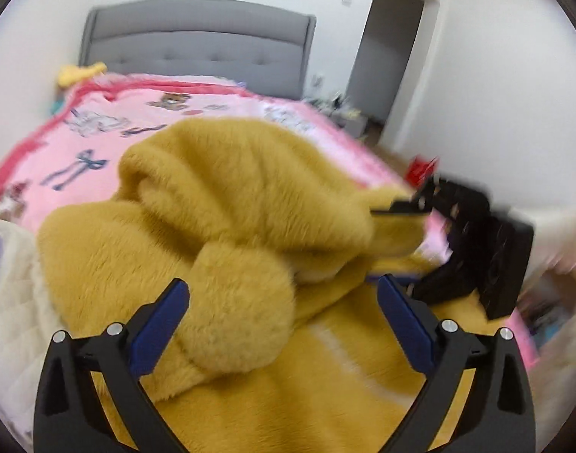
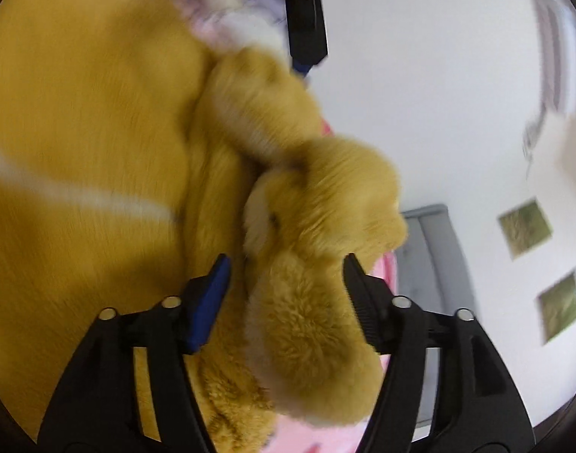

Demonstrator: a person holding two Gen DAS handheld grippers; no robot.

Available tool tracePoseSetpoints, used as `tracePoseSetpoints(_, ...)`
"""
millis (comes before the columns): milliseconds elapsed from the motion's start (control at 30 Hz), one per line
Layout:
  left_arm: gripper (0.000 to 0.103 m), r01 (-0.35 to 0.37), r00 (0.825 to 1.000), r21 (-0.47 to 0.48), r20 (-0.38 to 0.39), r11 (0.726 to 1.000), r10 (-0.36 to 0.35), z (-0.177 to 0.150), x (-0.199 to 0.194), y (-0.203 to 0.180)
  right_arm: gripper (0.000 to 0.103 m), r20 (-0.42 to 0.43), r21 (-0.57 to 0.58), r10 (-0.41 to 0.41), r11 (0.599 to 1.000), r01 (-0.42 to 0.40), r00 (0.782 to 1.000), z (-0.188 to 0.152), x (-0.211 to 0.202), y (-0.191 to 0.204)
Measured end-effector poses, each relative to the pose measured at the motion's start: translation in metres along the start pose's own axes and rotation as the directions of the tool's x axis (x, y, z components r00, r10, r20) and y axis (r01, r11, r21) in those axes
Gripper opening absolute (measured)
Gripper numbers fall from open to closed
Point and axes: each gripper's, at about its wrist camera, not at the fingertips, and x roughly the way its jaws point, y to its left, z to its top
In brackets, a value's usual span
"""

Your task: Fold large clothes

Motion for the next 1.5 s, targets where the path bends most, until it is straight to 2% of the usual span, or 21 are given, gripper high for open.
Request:
tracePoseSetpoints(67, 0.098, -0.004, 1.000, -0.106, 0.015, 0.994, 0.006, 0.015, -0.003, 0.014, 0.066, 0.027, 0.086, -0.014, 0.996, 0.012, 1.000, 0.006, -0.008, -0.018)
tracePoseSetpoints(133, 0.098, -0.050, 0.999, -0.250, -0.033, 0.967, 0.043, 0.030, 0.014, 0.040, 0.068, 0.009, 0.119, -0.045, 0.992, 0.044, 0.999, 0.011, -0.008, -0.029)
tracePoseSetpoints(200, 0.098, -0.068, 0.996, -0.371, -0.075, 0.926, 0.043, 0.038, 0.032, 0.063, 0.068, -0.027, 0.118, -0.081, 0.990, 0.084, 0.996, 0.007, 0.006, -0.035)
tracePoseSetpoints(267, 0.098, -0.015, 0.998, -0.485, -0.058, 0.874, -0.015, 0.048, 0.054, 0.088, 0.068, -0.054, 0.142, -0.107, 0.983, 0.114, 0.993, 0.002, 0.007, -0.040)
tracePoseSetpoints(367, 0.093, 0.032, 0.998, -0.601, -0.024, 0.799, -0.058, 0.049, 0.076, 0.102, 0.068, -0.085, 0.233, -0.070, 0.968, 0.088, 0.994, 0.003, 0.022, -0.059)
tracePoseSetpoints(400, 0.093, 0.048, 0.998, -0.644, -0.007, 0.764, -0.069, 0.046, 0.083, 0.105, 0.068, -0.093, 0.255, -0.056, 0.964, 0.078, 0.994, 0.005, 0.024, -0.062)
tracePoseSetpoints(433, 0.092, 0.042, 0.998, -0.659, -0.010, 0.751, -0.064, 0.047, 0.088, 0.108, 0.068, -0.099, 0.274, -0.048, 0.959, 0.074, 0.994, 0.005, 0.028, -0.063)
tracePoseSetpoints(500, 0.092, 0.022, 0.999, -0.658, -0.017, 0.753, -0.044, 0.052, 0.097, 0.104, 0.068, -0.110, 0.295, -0.018, 0.954, 0.050, 0.994, 0.004, 0.037, -0.064)
tracePoseSetpoints(700, 0.084, -0.063, 0.995, -0.575, -0.096, 0.816, 0.010, 0.052, 0.113, 0.075, 0.066, -0.141, 0.339, 0.064, 0.941, -0.013, 0.988, 0.003, 0.067, -0.058)
tracePoseSetpoints(800, 0.073, -0.076, 0.995, -0.551, -0.098, 0.831, 0.027, 0.050, 0.112, 0.069, 0.066, -0.155, 0.349, 0.089, 0.937, -0.029, 0.984, -0.001, 0.077, -0.061)
tracePoseSetpoints(867, 0.060, -0.107, 0.993, -0.521, -0.104, 0.847, 0.062, 0.045, 0.106, 0.065, 0.060, -0.166, 0.354, 0.106, 0.934, -0.041, 0.980, -0.004, 0.080, -0.061)
tracePoseSetpoints(967, 0.050, -0.142, 0.989, -0.477, -0.105, 0.867, 0.104, 0.042, 0.101, 0.062, 0.049, -0.163, 0.379, 0.125, 0.924, -0.054, 0.979, -0.004, 0.086, -0.063)
tracePoseSetpoints(1033, 0.045, -0.150, 0.989, -0.453, -0.075, 0.879, 0.130, 0.041, 0.094, 0.060, 0.044, -0.165, 0.381, 0.119, 0.923, -0.048, 0.979, -0.008, 0.082, -0.068)
tracePoseSetpoints(1100, 0.043, -0.132, 0.989, -0.437, 0.003, 0.890, 0.148, 0.039, 0.076, 0.055, 0.040, -0.156, 0.357, 0.082, 0.934, -0.021, 0.984, -0.005, 0.089, -0.070)
tracePoseSetpoints(1167, 0.043, -0.098, 0.982, -0.424, 0.107, 0.900, 0.157, 0.035, 0.050, 0.046, 0.038, -0.123, 0.310, -0.007, 0.950, 0.045, 0.992, 0.001, 0.082, -0.069)
tracePoseSetpoints(1200, 0.043, -0.079, 0.976, -0.420, 0.151, 0.904, 0.156, 0.031, 0.039, 0.042, 0.038, -0.093, 0.262, -0.077, 0.960, 0.099, 0.993, 0.005, 0.074, -0.070)
tracePoseSetpoints(1233, 0.043, -0.055, 0.964, -0.415, 0.214, 0.908, 0.156, 0.022, 0.022, 0.037, 0.038, -0.076, 0.224, -0.105, 0.967, 0.119, 0.992, 0.007, 0.071, -0.067)
tracePoseSetpoints(1267, 0.043, -0.042, 0.958, -0.421, 0.239, 0.906, 0.156, 0.015, 0.012, 0.035, 0.038, -0.058, 0.179, -0.105, 0.977, 0.114, 0.993, 0.008, 0.068, -0.064)
tracePoseSetpoints(1333, 0.043, -0.010, 0.954, -0.471, 0.261, 0.882, 0.150, -0.011, -0.002, 0.033, 0.038, -0.064, 0.118, -0.082, 0.989, 0.089, 0.995, 0.005, 0.070, -0.052)
tracePoseSetpoints(1433, 0.043, -0.017, 0.961, -0.492, 0.232, 0.870, 0.150, -0.049, -0.001, 0.030, 0.038, -0.094, 0.063, -0.011, 0.998, 0.017, 0.996, -0.006, 0.077, -0.026)
tracePoseSetpoints(1500, 0.043, -0.026, 0.973, -0.537, 0.180, 0.843, 0.145, -0.068, 0.008, 0.035, 0.038, -0.114, 0.054, -0.004, 0.999, 0.011, 0.993, -0.014, 0.081, -0.012)
